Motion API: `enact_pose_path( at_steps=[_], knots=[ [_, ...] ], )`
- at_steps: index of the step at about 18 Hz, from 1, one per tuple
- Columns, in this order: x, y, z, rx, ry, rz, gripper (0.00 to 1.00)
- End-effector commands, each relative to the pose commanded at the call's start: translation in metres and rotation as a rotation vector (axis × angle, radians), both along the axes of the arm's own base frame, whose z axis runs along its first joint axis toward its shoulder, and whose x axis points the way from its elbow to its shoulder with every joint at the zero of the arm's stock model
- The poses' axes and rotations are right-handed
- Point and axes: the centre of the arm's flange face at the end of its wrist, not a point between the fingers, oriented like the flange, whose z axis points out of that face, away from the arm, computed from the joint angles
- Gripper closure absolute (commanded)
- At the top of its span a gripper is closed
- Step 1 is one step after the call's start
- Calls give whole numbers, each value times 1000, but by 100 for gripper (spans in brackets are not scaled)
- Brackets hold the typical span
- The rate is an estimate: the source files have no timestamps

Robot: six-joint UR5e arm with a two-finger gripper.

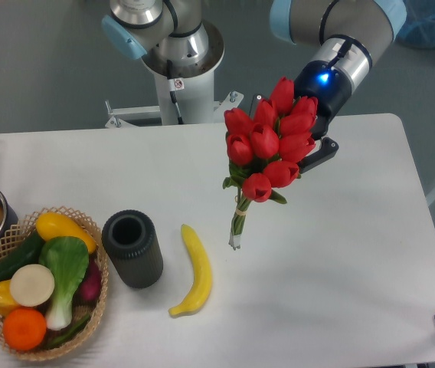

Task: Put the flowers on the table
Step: 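Carry the red tulip bunch with the gripper, swinging it upright and sideways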

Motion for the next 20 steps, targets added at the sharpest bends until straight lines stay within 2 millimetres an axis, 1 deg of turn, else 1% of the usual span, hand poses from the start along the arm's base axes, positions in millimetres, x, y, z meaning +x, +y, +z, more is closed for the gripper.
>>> enact_pose_path(
  at_steps=[2, 3, 6, 13, 15, 16, 18, 19, 20],
  knots=[
    [4, 0, -1, -3, -5, 0, 59],
    [6, 0, 2, -5, -2, -1, 59],
    [4, -2, 0, -37, 9, 16, 59],
    [6, -5, 1, -114, 34, 53, 59],
    [5, -6, -3, -168, 56, 75, 59],
    [3, -8, -8, -213, 69, 94, 59],
    [3, -14, -18, -317, 107, 136, 59],
    [-1, -17, -22, -361, 119, 157, 59],
    [-2, -19, -23, -398, 135, 174, 59]
  ],
)
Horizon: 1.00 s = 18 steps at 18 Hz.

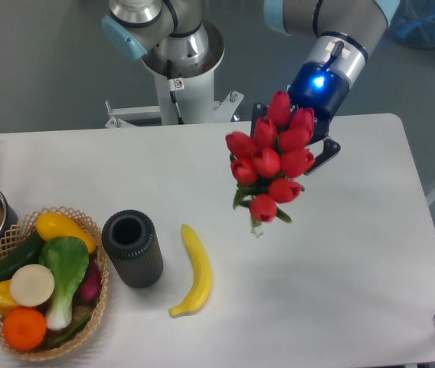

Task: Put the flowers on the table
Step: 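Carry the red tulip bunch with the gripper, swinging it upright and sideways, then lower the held tulips toward the table beside the banana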

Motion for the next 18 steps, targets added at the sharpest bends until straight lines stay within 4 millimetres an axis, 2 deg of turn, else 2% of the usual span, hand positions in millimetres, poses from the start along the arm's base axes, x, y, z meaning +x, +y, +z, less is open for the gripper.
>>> enact_pose_path(
  at_steps=[6, 10, 14, 18],
  knots=[
    [-18, -19, -5, -295, 133, 132, 59],
    [-28, -29, -11, -414, 180, 178, 59],
    [-36, -37, -46, -574, 182, 207, 59],
    [-35, -18, -82, -696, 180, 177, 59]
  ],
)
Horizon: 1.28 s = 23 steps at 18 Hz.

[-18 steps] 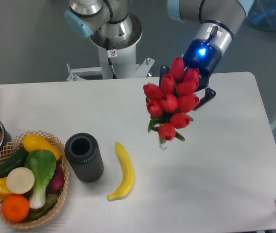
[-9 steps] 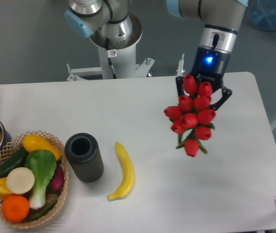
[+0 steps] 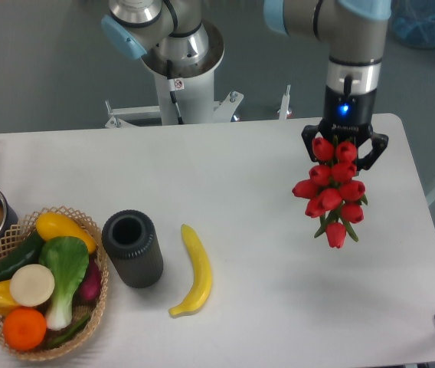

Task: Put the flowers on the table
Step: 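Lower the held tulips toward the table beside the banana, then lay the tulips on the table and open the gripper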

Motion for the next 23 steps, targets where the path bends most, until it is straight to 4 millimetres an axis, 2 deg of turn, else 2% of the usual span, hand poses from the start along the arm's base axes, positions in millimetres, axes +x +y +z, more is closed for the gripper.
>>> enact_pose_path(
  at_steps=[5, 12, 14, 23],
  knots=[
    [-2, 12, -45, -170, -15, 2, 59],
    [-12, 20, -90, -202, -84, 8, 59],
    [-9, 30, -107, -214, -106, -8, 59],
    [-4, 43, -139, -248, -149, -5, 59]
  ],
)
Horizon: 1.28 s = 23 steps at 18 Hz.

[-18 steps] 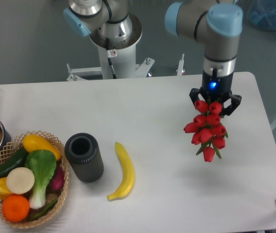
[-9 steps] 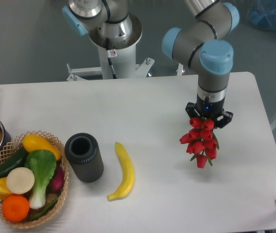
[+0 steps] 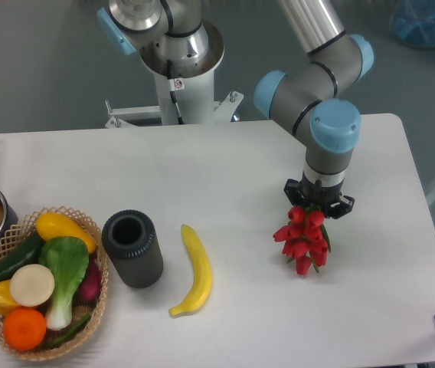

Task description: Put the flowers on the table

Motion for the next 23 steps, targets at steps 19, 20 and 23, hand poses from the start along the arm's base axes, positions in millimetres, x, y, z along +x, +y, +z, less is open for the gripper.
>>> enact_pose_path(
  at_steps=[19, 20, 23],
  knots=[
    [-23, -16, 57, 42, 97, 0, 0],
    [-27, -24, 62, 46, 100, -4, 0],
    [-34, -43, 57, 32, 84, -113, 0]
  ],
)
